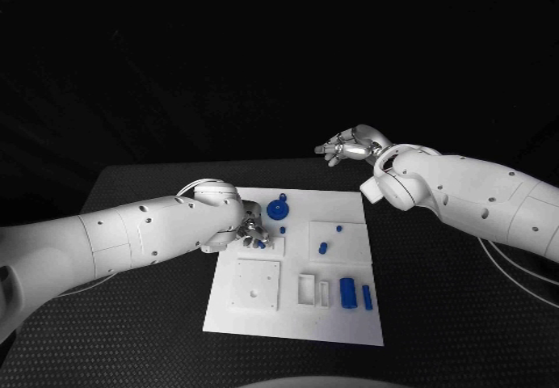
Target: Assemble the parts on the task board
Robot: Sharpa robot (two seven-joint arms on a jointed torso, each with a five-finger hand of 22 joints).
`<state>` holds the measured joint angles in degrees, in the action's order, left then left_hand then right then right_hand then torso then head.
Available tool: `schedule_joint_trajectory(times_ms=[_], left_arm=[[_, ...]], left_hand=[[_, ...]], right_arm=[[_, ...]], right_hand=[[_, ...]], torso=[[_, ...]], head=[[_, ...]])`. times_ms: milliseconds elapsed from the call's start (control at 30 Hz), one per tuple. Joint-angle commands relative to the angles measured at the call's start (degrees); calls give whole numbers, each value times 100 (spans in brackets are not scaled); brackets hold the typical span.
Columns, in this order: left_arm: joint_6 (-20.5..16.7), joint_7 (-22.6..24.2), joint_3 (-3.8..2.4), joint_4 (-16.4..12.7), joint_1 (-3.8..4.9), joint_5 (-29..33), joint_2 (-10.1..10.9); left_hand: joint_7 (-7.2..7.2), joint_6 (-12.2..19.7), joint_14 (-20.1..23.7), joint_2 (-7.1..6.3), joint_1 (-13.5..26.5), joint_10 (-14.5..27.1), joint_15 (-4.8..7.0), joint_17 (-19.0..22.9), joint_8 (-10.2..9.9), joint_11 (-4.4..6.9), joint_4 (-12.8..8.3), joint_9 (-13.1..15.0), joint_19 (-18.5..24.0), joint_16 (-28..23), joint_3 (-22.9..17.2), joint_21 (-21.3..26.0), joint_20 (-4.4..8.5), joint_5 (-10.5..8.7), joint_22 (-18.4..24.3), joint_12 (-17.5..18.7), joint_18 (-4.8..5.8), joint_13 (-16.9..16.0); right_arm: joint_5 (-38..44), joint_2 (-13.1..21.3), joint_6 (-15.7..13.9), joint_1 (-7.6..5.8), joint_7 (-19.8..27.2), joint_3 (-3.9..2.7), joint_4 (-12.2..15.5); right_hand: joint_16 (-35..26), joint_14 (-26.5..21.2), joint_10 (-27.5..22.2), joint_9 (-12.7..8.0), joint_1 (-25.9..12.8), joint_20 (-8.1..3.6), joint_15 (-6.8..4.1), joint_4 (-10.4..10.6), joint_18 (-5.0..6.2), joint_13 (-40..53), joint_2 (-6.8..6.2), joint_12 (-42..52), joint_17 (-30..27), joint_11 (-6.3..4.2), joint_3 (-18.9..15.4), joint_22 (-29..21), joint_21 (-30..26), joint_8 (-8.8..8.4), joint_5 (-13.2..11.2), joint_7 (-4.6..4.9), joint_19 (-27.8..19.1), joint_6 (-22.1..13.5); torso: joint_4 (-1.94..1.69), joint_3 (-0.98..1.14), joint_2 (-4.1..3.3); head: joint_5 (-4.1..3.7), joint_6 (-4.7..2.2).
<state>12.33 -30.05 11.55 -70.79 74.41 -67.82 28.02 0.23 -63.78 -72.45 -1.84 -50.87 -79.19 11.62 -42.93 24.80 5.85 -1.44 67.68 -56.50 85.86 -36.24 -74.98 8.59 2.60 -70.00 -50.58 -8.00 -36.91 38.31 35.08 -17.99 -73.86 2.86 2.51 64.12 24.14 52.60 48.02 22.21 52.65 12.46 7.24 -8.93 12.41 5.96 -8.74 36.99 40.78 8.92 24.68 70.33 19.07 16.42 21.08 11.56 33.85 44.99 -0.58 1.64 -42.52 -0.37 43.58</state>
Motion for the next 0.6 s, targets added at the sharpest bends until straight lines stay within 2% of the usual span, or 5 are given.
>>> schedule_joint_trajectory(times_ms=[33, 600], left_arm=[[-58, 56, -2, 7, -5, -49, -13], [67, 36, 12, 21, -17, 22, -3]], left_hand=[[-36, -91, 9, 159, -203, 50, 39, 8, -36, 18, -35, -9, 34, 30, 1, -26, 619, 17, -1, -12, -111, 9], [-35, -128, 8, 184, -244, 48, 37, 14, -100, 16, -88, -12, 41, 28, 17, -25, 618, 17, 0, -10, -112, 16]], right_arm=[[9, 1, 72, 2, 31, 0, 9], [9, 6, 73, 2, 28, 0, 7]], right_hand=[[-28, -51, -15, -8, -29, -9, -3, 0, -28, -10, 8, 29, 6, 3, -31, 7, -25, 29, 26, 69, -46, -50], [-28, -53, -17, -10, -29, -8, -3, 0, -28, -15, 7, 31, 7, 3, -33, 12, -28, 30, 27, 69, -48, -52]], torso=[[3, 5, -1], [1, 4, 3]], head=[[5, 3], [-7, 23]])
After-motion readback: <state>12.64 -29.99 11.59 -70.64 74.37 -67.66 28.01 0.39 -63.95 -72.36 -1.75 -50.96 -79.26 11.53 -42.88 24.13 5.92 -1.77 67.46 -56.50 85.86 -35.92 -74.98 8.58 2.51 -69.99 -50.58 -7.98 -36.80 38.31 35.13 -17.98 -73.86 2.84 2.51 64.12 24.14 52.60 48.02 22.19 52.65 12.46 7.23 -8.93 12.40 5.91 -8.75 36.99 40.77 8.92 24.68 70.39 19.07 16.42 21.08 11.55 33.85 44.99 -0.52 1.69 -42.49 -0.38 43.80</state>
